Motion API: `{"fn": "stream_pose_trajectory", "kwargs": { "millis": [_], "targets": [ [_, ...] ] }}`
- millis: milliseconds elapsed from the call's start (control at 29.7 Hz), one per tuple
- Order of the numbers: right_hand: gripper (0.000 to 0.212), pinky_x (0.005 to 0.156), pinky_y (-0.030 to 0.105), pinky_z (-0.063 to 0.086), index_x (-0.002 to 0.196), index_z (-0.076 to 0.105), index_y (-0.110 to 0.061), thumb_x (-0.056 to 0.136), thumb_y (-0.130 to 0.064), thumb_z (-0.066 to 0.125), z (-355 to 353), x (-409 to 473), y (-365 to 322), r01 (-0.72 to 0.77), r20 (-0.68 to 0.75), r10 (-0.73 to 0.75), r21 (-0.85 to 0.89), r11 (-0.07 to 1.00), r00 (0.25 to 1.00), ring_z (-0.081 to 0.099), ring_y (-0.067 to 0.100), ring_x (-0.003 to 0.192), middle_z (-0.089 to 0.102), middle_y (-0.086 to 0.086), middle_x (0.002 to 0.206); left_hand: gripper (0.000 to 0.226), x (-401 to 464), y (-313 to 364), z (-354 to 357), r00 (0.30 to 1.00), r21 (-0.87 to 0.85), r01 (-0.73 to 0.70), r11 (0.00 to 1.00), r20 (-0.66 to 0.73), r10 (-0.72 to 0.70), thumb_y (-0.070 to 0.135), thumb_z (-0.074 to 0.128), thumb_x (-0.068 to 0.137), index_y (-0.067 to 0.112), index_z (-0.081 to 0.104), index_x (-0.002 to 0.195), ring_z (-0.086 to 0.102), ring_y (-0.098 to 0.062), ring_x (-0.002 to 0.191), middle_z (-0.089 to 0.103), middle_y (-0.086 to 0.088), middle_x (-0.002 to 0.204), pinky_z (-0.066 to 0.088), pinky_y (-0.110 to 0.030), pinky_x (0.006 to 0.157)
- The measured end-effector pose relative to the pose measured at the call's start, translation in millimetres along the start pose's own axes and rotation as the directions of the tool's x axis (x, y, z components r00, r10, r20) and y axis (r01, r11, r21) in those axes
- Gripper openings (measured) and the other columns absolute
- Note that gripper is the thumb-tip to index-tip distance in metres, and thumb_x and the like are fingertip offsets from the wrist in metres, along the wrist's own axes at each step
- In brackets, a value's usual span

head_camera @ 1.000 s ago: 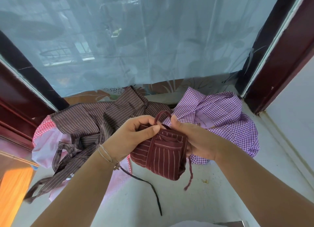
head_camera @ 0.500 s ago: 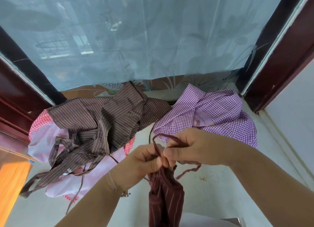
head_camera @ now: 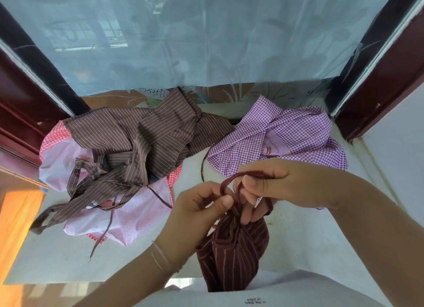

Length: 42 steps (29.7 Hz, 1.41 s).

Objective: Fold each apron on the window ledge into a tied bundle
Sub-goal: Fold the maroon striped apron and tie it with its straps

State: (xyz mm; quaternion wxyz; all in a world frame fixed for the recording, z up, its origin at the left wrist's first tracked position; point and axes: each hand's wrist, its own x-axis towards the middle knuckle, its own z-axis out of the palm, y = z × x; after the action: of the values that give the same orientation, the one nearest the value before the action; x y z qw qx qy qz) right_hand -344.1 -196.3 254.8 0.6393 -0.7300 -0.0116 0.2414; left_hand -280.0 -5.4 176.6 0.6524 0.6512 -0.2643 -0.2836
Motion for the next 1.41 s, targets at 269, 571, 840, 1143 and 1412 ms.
{"fn": "stream_pose_trajectory", "kwargs": {
  "millis": [269,571,840,1143,1412],
  "targets": [
    [0.022,0.075,0.040,0.060,0.097,0.059,-0.008,0.090,-0.025,0.047,0.2,0.7,6.4,0.059,0.006,-0.061,0.141,0.988,0.998,0.069,0.023,0.083,0.063,-0.003,0.083,0.022,-1.6,14.0,7.8,0.978,-0.315,0.206,0.927,0.037,-0.205,0.029,0.063,0.088,0.008,0.069,0.089,0.064,-0.026,0.081,0.067,-0.015,0.084,0.054,-0.033,0.075],
    [0.023,0.075,0.043,0.059,0.098,0.066,-0.012,0.094,-0.026,0.048,-2.9,9.3,26.5,0.070,0.070,-0.098,0.325,0.943,0.993,0.064,0.024,0.087,0.063,0.006,0.098,0.024,2.4,16.5,10.7,0.940,-0.458,0.340,0.822,0.176,-0.291,0.028,0.060,0.086,0.006,0.066,0.080,0.060,-0.027,0.074,0.061,-0.018,0.078,0.050,-0.039,0.077],
    [0.026,0.054,0.033,0.059,0.093,0.074,-0.022,0.089,-0.027,0.049,4.3,23.1,38.8,0.028,-0.021,-0.020,0.453,0.891,1.000,0.055,0.014,0.059,0.059,0.004,0.072,0.026,3.1,7.6,8.1,0.966,-0.371,0.257,0.892,0.138,-0.221,0.024,0.051,0.090,0.005,0.069,0.088,0.067,-0.033,0.088,0.067,-0.028,0.093,0.055,-0.035,0.078],
    [0.036,0.051,0.026,0.055,0.115,0.061,-0.013,0.091,-0.033,0.045,4.3,27.5,38.5,0.113,-0.278,-0.065,0.160,0.981,0.958,0.060,0.017,0.055,0.067,-0.022,0.079,0.026,5.2,7.6,14.2,0.943,-0.349,0.332,0.876,0.137,-0.303,0.027,0.054,0.093,0.009,0.072,0.089,0.065,-0.026,0.086,0.068,-0.016,0.090,0.054,-0.033,0.081],
    [0.019,0.058,0.022,0.051,0.087,0.064,-0.012,0.098,-0.018,0.049,14.4,35.9,48.0,0.193,-0.481,-0.397,-0.419,0.887,0.782,0.063,0.012,0.069,0.064,-0.004,0.101,0.023,12.2,12.4,16.7,0.860,-0.357,0.511,0.782,0.210,-0.466,0.020,0.058,0.083,0.007,0.075,0.092,0.066,-0.028,0.090,0.070,-0.017,0.096,0.051,-0.041,0.092]
  ]
}}
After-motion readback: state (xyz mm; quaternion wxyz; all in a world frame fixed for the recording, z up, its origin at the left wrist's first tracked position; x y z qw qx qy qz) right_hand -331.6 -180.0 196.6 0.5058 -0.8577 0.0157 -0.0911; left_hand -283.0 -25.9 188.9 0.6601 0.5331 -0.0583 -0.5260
